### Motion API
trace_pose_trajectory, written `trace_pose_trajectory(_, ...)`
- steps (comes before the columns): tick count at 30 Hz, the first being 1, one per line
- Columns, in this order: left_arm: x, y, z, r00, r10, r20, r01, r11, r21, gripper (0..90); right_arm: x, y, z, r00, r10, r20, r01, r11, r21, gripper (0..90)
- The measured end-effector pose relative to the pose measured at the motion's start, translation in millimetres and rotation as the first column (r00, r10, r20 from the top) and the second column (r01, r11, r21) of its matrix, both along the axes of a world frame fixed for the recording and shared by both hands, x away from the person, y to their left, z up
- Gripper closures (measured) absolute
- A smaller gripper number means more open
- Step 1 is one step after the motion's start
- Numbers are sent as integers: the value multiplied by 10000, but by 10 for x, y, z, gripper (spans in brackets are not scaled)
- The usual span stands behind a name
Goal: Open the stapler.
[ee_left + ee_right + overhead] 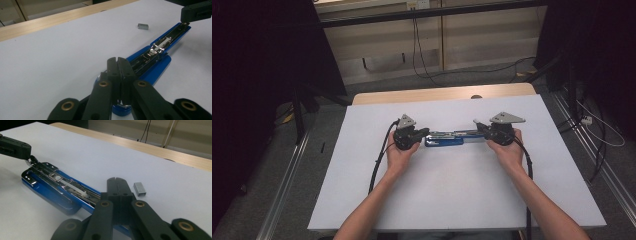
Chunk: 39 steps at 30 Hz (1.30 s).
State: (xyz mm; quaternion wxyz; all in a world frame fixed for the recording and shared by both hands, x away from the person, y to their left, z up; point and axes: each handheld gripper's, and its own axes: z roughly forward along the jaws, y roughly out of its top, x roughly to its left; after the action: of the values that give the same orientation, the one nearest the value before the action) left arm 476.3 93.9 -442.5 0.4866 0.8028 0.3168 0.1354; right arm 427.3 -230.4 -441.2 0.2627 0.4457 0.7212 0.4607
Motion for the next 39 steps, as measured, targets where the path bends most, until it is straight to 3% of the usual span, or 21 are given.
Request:
trace_pose_trajectory(2,0,6,4,10000,34,-79,-35,10000,-71,875,-1,-11,3,10000,-12,1,12,10000,75,900)
trace_pose_trajectory(5,-5,10,27,9998,172,101,-173,9998,57,830,0,-20,5,10000,18,-12,-18,9999,171,900)
trace_pose_trajectory(9,-10,38,69,9996,293,-28,-294,9987,-419,776,-13,-43,-10,9999,42,-130,-37,9992,394,866)
trace_pose_trajectory(13,-30,36,107,9989,405,215,-397,9985,-374,628,-24,-53,2,10000,-4,-76,8,9991,428,818)
trace_pose_trajectory(15,-37,29,107,9984,560,96,-558,9981,-271,527,-29,-51,16,10000,18,-24,-17,9990,442,789)
trace_pose_trajectory(18,-48,42,115,9960,897,8,-897,9959,-136,464,-35,-39,21,10000,26,-52,-24,9993,381,719)
trace_pose_trajectory(20,-37,80,135,9922,1220,-235,-1227,9919,-315,355,-38,-34,23,9999,-98,-87,101,9993,368,643)
trace_pose_trajectory(22,-33,121,154,9913,1279,-317,-1290,9910,-348,295,-45,-44,28,9999,-86,-94,89,9992,390,613)
trace_pose_trajectory(27,-73,188,179,9923,1183,-370,-1181,9930,66,139,-46,-54,27,9999,-128,-79,131,9992,386,447)
trace_pose_trajectory(31,-149,281,182,9908,1322,-273,-1326,9911,-123,59,-49,-36,35,9996,-250,-87,254,9988,414,321)
trace_pose_trajectory(36,-249,400,212,9927,1208,67,-1206,9924,-242,47,-71,-51,79,9995,-295,100,291,9986,431,216)
trace_pose_trajectory(39,-342,462,216,9920,1122,572,-1118,9937,-93,47,-71,-73,72,9990,-439,7,439,9987,248,194)
